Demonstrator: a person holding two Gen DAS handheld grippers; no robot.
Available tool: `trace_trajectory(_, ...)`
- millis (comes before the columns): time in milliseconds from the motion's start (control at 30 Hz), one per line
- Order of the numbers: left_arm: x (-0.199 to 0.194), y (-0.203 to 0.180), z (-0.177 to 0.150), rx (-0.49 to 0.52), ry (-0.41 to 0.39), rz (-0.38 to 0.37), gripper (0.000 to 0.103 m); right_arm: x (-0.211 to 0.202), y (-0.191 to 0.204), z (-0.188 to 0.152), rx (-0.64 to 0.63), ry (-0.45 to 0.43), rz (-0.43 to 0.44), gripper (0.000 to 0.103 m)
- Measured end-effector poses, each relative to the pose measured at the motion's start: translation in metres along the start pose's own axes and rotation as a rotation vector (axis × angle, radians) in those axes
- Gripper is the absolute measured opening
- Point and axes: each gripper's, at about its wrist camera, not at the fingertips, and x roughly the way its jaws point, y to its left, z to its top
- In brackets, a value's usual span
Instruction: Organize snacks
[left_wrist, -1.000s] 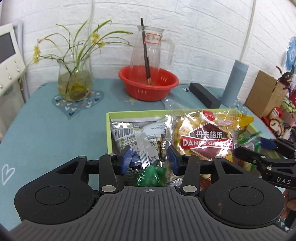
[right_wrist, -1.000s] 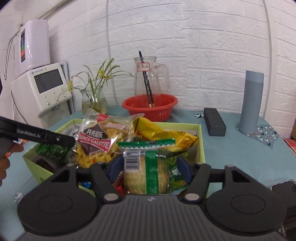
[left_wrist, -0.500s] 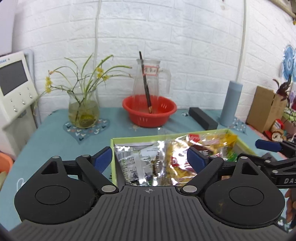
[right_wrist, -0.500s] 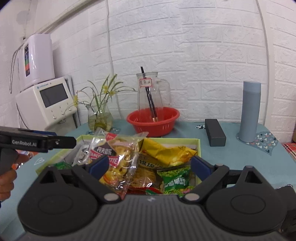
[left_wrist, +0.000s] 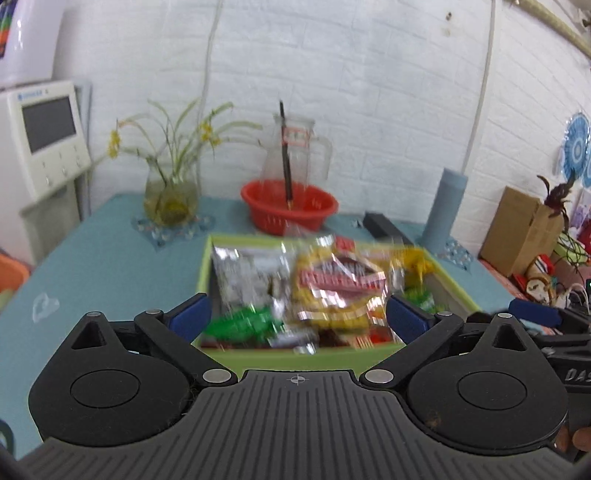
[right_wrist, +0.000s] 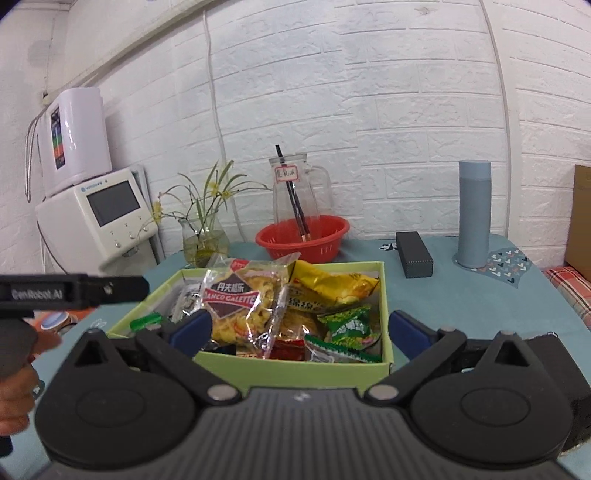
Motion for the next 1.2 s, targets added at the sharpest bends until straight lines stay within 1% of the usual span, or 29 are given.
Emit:
trace_trajectory(100, 0.009, -0.005, -0.016, -0.027, 0.038, 0.005, 0.089, -0.011, -0.002, -0.012, 0.015, -0.004, -0.013, 0.100)
trace_trajectory(133, 0.011, -0.007, -0.018, -0.039, 0.044, 0.011, 0.090, -0.015, -0.003, -0.015, 0.026, -0.009, -0.015, 0.100)
trace_trajectory(233, 0.014, -0.017, -0.013, -0.028, 0.034, 0.041, 0.090, -0.024, -0.007, -0.025, 0.069, -0.038, -0.009, 0.100)
trace_trajectory(267, 0.015, -0.020, -0.010, -0.017, 0.034, 0.048, 0.087, -0.025, -0.009, -0.028, 0.080, -0.041, -0.013, 0.100)
trace_trajectory(333, 0.017, -0.023, -0.005, -0.008, 0.030, 0.055, 0.087, -0.024, -0.010, -0.031, 0.079, -0.029, -0.026, 0.100)
trace_trajectory(467, 0.018, -0.021, -0.004, -0.074, 0.017, 0.057, 0.088, -0.025, -0.010, -0.034, 0.045, -0.021, -0.051, 0.100)
trace_trajectory(500, 0.021, -0.021, -0.003, -0.077, 0.040, 0.064, 0.088, -0.025, -0.010, -0.035, 0.043, -0.017, -0.055, 0.100)
trace_trajectory(533, 0.022, -0.023, -0.002, -0.072, 0.063, 0.067, 0.088, -0.025, -0.010, -0.035, 0.041, -0.009, -0.058, 0.100)
trace_trajectory(567, 0.022, -0.023, -0.001, -0.076, 0.069, 0.072, 0.088, -0.024, -0.010, -0.035, 0.040, -0.003, -0.059, 0.100)
trace_trajectory(733, 0.012, -0.028, 0.002, -0.052, 0.050, 0.101, 0.088, -0.021, -0.009, -0.039, 0.027, 0.012, -0.058, 0.100)
trace_trajectory(867, 0.008, -0.030, 0.004, -0.043, 0.054, 0.083, 0.088, -0.017, -0.007, -0.041, 0.020, 0.031, -0.055, 0.100)
trace_trajectory(1200, 0.010, -0.035, 0.003, -0.024, 0.063, 0.089, 0.088, -0.016, -0.005, -0.042, 0.020, 0.038, -0.063, 0.100)
